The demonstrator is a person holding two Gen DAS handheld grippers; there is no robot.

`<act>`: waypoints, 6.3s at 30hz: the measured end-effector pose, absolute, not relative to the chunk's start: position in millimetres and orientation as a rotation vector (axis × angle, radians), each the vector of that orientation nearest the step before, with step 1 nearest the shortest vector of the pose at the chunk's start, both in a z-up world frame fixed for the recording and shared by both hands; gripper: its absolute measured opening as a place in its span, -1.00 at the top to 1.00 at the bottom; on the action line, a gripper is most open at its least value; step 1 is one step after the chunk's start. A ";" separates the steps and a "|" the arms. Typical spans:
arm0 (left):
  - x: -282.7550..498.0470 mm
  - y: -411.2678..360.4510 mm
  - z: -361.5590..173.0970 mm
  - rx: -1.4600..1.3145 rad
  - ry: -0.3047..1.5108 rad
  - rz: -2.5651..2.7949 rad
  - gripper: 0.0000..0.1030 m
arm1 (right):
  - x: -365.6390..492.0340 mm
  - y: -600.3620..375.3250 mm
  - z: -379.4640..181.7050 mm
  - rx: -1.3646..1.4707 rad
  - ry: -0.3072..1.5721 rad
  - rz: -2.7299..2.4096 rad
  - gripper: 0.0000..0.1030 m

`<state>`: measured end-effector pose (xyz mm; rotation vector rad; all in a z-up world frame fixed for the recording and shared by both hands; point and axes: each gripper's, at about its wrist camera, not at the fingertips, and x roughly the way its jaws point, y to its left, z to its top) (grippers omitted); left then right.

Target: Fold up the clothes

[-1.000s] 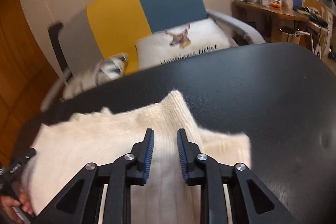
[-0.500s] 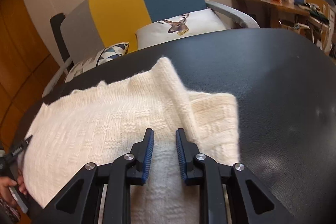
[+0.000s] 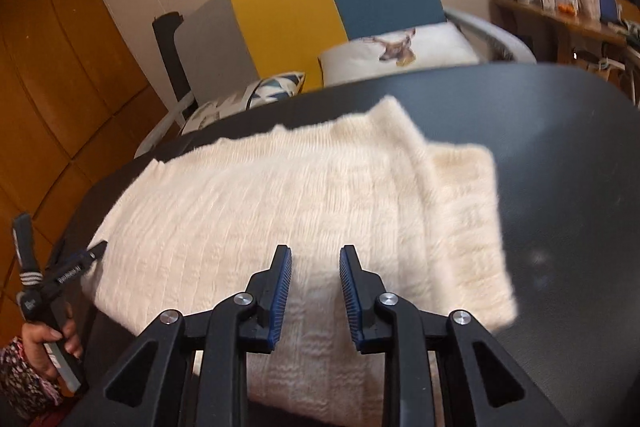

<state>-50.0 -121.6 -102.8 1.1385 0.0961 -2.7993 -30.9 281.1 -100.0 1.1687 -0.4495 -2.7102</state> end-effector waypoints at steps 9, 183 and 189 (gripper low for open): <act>-34.9 -139.9 -105.9 1.195 0.254 -2.765 -0.55 | -19.3 299.4 -109.6 1.169 -0.507 -2.765 0.52; 69.3 -39.9 -100.1 1.346 0.475 -3.390 0.82 | -11.0 136.6 -67.9 1.072 -0.377 -2.546 0.85; 43.8 -27.8 -111.6 1.369 0.499 -3.376 0.82 | -6.0 153.5 -77.7 1.058 -0.467 -2.572 0.85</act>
